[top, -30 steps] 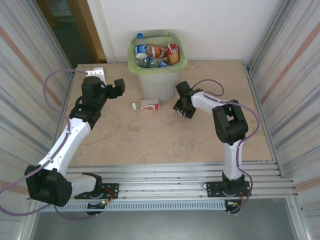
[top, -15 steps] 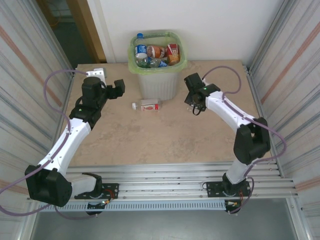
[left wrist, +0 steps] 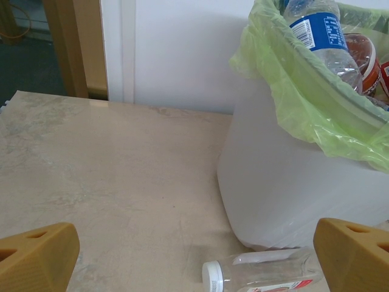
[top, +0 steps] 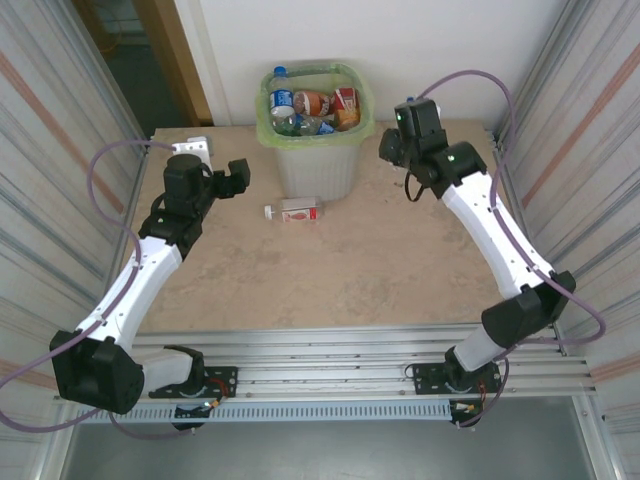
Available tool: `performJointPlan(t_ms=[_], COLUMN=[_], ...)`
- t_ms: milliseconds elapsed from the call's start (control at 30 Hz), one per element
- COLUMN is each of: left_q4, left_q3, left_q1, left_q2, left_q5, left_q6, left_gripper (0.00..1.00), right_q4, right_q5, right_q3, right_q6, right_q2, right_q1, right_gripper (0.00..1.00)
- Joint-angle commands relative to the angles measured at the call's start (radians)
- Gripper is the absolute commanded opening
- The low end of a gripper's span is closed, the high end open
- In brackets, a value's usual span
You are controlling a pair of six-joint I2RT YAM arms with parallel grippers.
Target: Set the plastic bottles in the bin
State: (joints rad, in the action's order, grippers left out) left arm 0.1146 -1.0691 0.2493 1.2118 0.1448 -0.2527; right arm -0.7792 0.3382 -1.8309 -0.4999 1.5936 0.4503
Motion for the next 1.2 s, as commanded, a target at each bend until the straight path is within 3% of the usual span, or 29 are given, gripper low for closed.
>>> performJointPlan(t_ms=[0, 367, 733, 1167], left_q4=[-0.005, 0.0, -0.002, -0.005], left_q3=[-0.01, -0.006, -0.019, -0.025], left_q1=[-0.008, -0.007, -0.007, -0.007], left_q2=[-0.025, -0.025, -0.006, 0.009], left_q5=[-0.011, -0.022, -0.042, -0.048], left_q6=[-0.015, -0.022, -0.029, -0.033], left_gripper=[0.99, 0.99, 0.99, 0.99], right_q4=[0.036, 0.014, 0.213, 0.215], right_q5=[-0.083, -0.186, -0.242, -0.228], right_q3=[-0.186, -0.631, -0.647, -0.734], right_q6=[0.15, 0.208, 0.243, 0.262], right_q2=[0.074, 0.392, 0.503, 0.638], right_q1=[-0.009, 0.002, 0.037, 0.048], right_gripper=[0.5, 0.5, 0.53, 0.58])
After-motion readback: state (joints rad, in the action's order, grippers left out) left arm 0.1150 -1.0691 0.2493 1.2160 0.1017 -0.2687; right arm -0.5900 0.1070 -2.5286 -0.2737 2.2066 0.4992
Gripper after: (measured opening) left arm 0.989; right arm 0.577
